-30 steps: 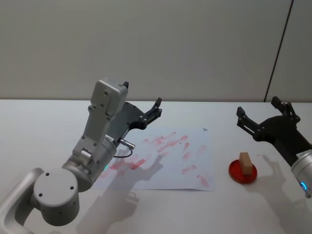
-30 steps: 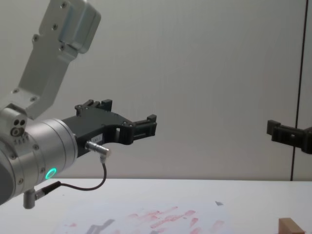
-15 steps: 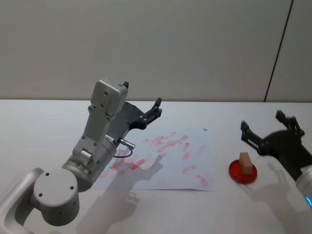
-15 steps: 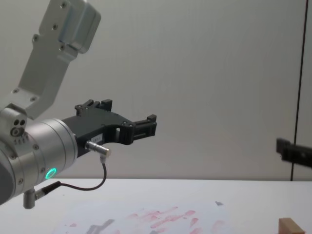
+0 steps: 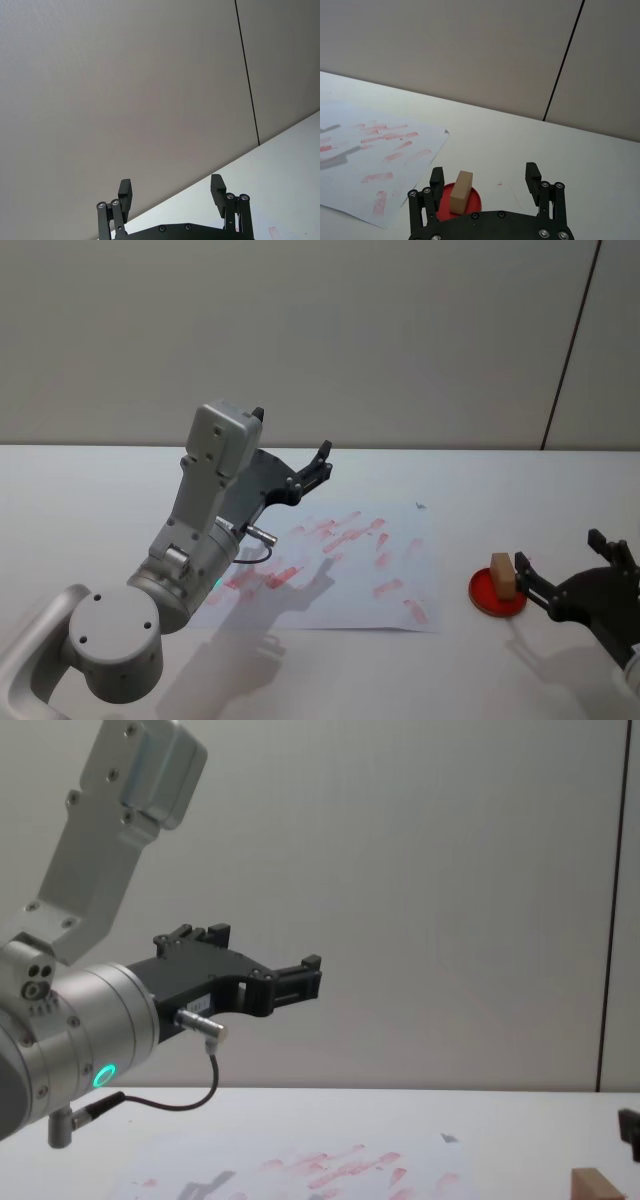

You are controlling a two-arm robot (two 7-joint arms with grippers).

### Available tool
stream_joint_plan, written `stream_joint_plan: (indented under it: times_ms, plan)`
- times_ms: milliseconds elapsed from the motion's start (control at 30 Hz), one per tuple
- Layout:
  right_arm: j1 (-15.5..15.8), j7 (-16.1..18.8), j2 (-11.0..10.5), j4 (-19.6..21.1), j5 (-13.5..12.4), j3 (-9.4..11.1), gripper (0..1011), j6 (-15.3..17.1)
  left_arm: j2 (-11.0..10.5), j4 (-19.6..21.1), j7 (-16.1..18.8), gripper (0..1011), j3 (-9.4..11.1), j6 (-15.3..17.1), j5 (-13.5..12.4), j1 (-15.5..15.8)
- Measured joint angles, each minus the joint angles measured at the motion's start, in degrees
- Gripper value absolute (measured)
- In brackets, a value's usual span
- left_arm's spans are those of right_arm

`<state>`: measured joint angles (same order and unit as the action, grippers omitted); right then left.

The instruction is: Use the one hand to pick up the stamp and affix it onto the A4 paper.

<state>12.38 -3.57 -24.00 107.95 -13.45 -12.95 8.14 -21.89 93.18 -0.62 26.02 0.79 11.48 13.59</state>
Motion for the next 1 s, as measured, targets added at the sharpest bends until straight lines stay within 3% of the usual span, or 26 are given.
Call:
stream_joint_plan:
  times_ms: [233,500,1000]
  plan:
    - [-1.2,-0.32,1.41,-1.7,1.91,-0.44,1001,2.69,0.0,0.0,0.0,1002,0.0,0.0,0.0,0.0]
    - [-4.58,1.35,4.45,-5.2,3.93,-1.46,1001,5.9,0.0,0.0,0.0,1002,0.0,0.0,0.0,0.0]
    - [-9.9,2.22,9.07,-10.61,5.39,-2.48,1001,11.99,0.0,0.0,0.0,1002,0.0,0.0,0.0,0.0]
